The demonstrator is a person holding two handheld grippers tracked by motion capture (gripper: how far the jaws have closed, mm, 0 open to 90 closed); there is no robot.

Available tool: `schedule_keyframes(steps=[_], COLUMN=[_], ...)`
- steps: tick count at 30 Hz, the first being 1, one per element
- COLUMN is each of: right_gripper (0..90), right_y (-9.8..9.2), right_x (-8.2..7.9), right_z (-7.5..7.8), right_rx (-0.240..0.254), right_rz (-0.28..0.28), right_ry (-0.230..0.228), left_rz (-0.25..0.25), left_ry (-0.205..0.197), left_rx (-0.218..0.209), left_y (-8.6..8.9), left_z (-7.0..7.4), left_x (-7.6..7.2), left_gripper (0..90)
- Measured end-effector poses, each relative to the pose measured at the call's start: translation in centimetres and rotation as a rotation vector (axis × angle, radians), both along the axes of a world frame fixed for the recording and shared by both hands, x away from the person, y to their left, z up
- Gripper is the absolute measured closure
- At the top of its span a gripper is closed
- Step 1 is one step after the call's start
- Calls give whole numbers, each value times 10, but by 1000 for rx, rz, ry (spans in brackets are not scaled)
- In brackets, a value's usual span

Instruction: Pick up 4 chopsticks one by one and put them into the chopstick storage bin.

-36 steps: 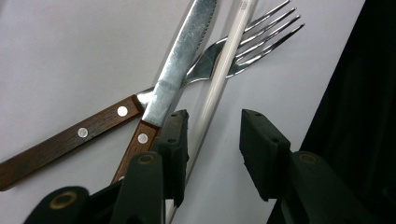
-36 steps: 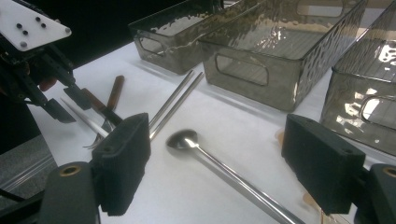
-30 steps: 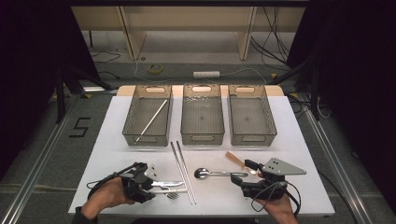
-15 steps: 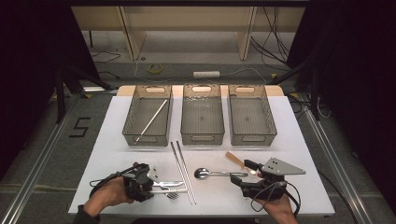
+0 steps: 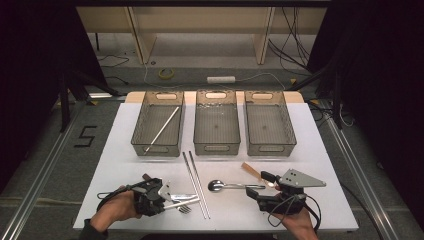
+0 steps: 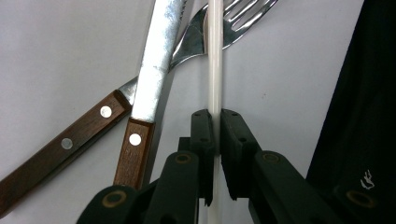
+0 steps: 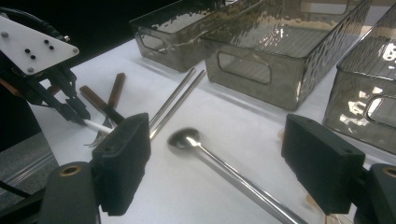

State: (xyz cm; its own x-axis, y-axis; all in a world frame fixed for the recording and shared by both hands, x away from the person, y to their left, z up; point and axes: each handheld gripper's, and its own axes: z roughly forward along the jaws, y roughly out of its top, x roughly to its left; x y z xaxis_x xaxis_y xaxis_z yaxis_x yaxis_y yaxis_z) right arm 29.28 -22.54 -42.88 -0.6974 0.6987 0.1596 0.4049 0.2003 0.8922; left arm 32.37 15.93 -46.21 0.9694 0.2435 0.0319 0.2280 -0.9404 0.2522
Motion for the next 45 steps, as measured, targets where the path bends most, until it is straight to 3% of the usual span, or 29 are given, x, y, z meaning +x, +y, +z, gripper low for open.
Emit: schedule_keyframes(steps=[5, 10, 15, 22, 31, 39, 45], right_gripper=[250, 249, 249, 250, 249, 249, 249], right_y=[0, 0, -1, -1, -2, -2, -3], right_x=[0, 0, 0, 0, 1, 1, 1], right_z=[0, 0, 0, 0, -1, 0, -1], right_rx=[-1, -2, 0, 0, 5, 10, 14], right_rz=[-1, -1, -3, -5, -10, -12, -16], right_ry=[0, -1, 0, 2, 6, 6, 10], left_rz=[-18, -14, 19, 163, 315, 402, 444], left_ry=[-11, -16, -35, -20, -6, -8, -45], left_rx=[9, -13, -41, -148, -223, -304, -359], left_y=[-1, -1, -1, 3, 13, 23, 31], left_z=[1, 4, 12, 24, 35, 48, 62], left_x=[-1, -2, -2, 3, 14, 32, 47], left_gripper=[838, 841, 844, 845, 847, 846, 846])
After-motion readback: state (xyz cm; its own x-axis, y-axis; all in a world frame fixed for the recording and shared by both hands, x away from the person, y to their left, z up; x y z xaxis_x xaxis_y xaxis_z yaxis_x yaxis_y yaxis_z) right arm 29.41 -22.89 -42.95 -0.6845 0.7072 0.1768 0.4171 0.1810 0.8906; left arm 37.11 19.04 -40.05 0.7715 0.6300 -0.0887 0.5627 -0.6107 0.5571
